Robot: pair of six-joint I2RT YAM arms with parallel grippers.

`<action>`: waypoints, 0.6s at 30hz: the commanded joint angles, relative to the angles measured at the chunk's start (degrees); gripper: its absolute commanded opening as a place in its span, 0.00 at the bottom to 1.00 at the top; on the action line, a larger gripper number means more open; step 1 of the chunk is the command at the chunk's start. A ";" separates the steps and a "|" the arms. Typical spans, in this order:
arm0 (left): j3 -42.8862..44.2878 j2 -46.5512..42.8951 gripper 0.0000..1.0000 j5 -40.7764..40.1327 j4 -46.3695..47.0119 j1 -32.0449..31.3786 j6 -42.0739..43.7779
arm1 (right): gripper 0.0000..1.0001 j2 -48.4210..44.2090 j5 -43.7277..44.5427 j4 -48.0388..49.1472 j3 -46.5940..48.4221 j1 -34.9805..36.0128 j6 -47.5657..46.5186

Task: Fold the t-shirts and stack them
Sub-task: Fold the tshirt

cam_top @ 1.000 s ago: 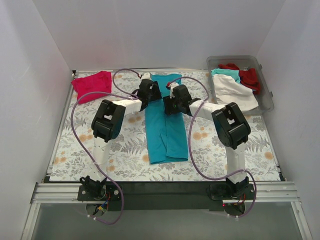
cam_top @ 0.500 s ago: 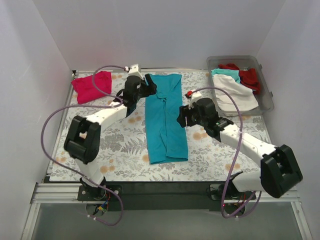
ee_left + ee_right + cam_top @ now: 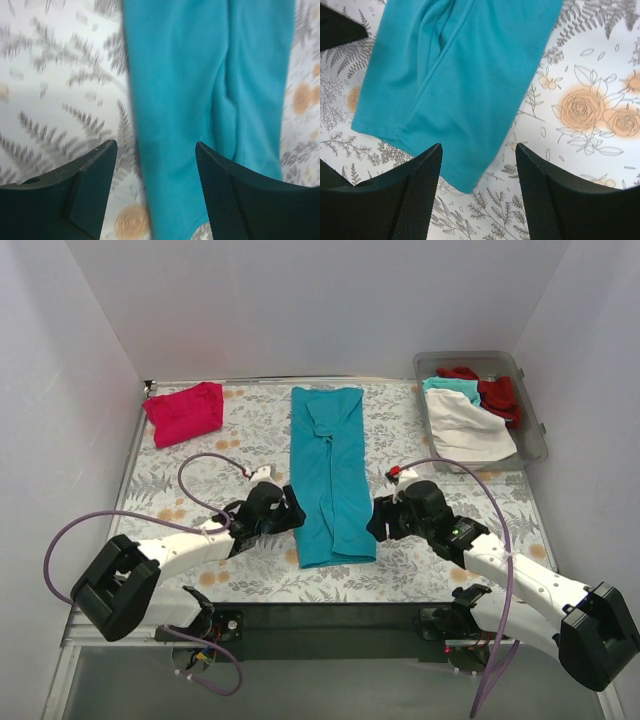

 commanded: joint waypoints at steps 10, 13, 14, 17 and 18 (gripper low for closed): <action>-9.20 -12.57 0.59 -1.83 -8.93 -6.85 -12.74 | 0.56 -0.55 0.53 -0.29 -5.21 5.99 7.57; -9.81 -11.70 0.59 -1.65 -8.75 -8.34 -14.41 | 0.55 -0.54 2.29 0.50 -6.18 6.78 8.63; -9.99 -11.43 0.59 -1.91 -8.75 -8.96 -14.76 | 0.56 -0.28 2.12 0.85 -6.44 6.96 8.89; -10.25 -10.46 0.59 -2.09 -8.66 -10.63 -16.17 | 0.56 0.85 1.85 2.34 -6.79 7.92 9.60; -10.34 -10.29 0.59 -2.09 -8.49 -11.41 -16.44 | 0.56 1.21 1.94 2.52 -6.97 8.45 9.69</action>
